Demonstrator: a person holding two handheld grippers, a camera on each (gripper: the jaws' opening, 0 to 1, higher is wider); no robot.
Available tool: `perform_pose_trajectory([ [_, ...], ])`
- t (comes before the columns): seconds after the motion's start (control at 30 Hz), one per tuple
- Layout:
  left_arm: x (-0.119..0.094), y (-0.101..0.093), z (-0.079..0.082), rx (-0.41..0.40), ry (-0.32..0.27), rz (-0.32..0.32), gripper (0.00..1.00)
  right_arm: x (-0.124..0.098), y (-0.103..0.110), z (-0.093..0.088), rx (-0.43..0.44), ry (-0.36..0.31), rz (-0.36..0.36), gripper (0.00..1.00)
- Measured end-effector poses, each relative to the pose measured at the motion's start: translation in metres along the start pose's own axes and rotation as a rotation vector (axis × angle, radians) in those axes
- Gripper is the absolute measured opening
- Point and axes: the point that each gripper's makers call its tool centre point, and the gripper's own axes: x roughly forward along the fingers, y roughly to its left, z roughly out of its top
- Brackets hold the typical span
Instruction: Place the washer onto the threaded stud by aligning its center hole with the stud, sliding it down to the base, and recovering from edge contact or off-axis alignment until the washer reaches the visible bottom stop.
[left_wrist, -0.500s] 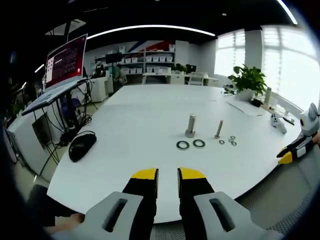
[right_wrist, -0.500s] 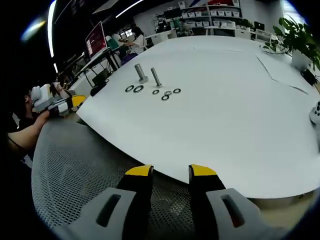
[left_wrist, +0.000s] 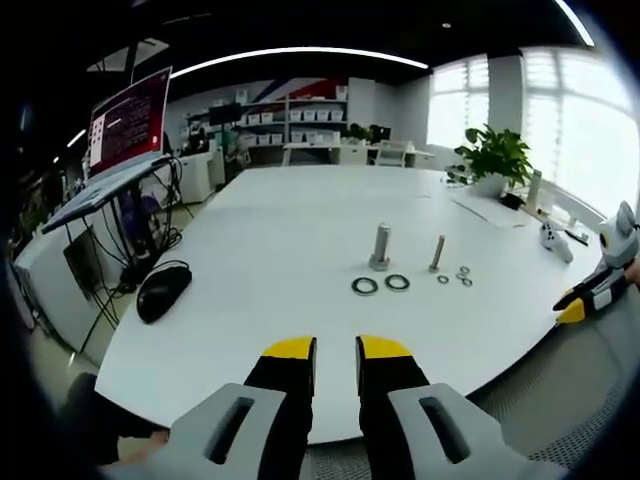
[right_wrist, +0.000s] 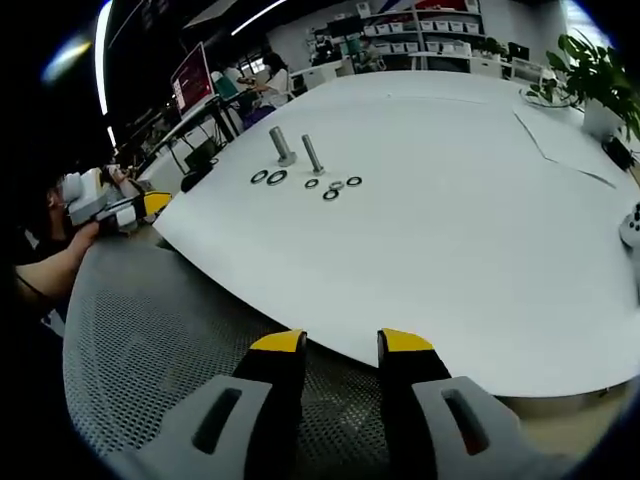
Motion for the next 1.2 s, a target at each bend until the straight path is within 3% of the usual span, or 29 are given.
perform_pose_trajectory([
  [1.2,-0.0003,-0.0003,0.0012,-0.006,-0.009,-0.001,0.13,0.0002,-0.0008,0.0000,0.003,-0.001,-0.004,0.31],
])
